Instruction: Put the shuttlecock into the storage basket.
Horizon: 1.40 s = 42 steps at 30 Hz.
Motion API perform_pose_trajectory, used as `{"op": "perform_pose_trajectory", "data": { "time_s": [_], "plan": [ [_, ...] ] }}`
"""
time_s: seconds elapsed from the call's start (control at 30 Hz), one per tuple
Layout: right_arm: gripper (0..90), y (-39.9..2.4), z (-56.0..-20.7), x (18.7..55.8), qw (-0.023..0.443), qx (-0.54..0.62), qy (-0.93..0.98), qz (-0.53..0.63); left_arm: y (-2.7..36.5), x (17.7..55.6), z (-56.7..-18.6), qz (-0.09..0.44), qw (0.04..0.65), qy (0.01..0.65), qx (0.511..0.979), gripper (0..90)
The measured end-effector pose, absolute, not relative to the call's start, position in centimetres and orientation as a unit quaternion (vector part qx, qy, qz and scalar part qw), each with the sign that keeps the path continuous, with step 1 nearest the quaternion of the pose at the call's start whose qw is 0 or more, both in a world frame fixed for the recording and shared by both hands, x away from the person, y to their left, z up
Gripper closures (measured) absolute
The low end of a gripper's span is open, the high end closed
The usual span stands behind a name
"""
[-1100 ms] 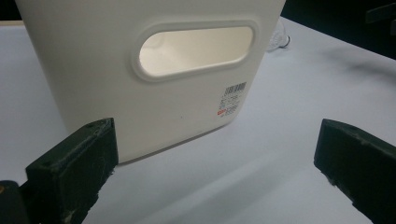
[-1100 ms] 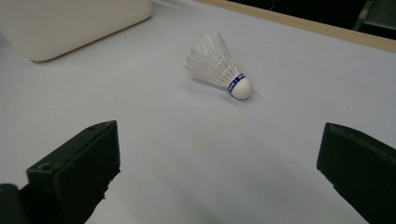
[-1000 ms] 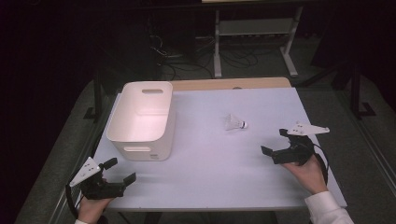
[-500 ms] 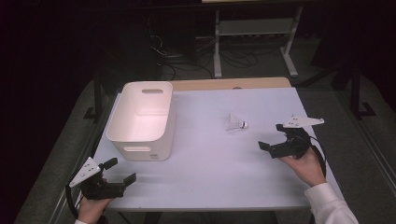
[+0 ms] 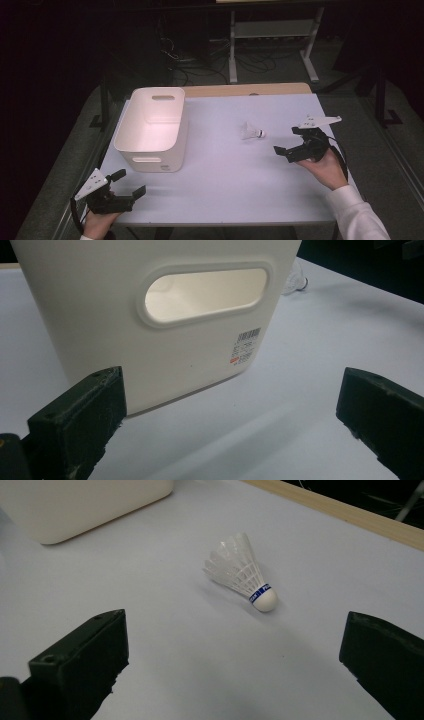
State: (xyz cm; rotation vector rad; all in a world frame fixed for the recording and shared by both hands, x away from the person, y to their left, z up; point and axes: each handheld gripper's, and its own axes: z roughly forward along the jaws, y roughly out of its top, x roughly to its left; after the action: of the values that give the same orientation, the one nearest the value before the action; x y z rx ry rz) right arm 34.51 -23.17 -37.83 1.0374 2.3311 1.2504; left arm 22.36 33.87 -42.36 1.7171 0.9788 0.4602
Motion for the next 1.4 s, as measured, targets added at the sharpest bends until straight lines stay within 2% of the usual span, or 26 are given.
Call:
{"op": "perform_pose_trajectory", "data": {
  "time_s": [0.93,1.4],
  "plan": [
    [0.0,-21.8,-36.6,38.3,0.135,0.346,0.835,0.406,33.8,22.4,-42.4,0.192,0.527,0.408,0.721,0.0],
    [0.0,-21.7,-36.5,40.3,0.11,0.345,0.844,0.394,33.8,22.4,-42.4,0.193,0.527,0.41,0.719,0.0]
  ]
}}
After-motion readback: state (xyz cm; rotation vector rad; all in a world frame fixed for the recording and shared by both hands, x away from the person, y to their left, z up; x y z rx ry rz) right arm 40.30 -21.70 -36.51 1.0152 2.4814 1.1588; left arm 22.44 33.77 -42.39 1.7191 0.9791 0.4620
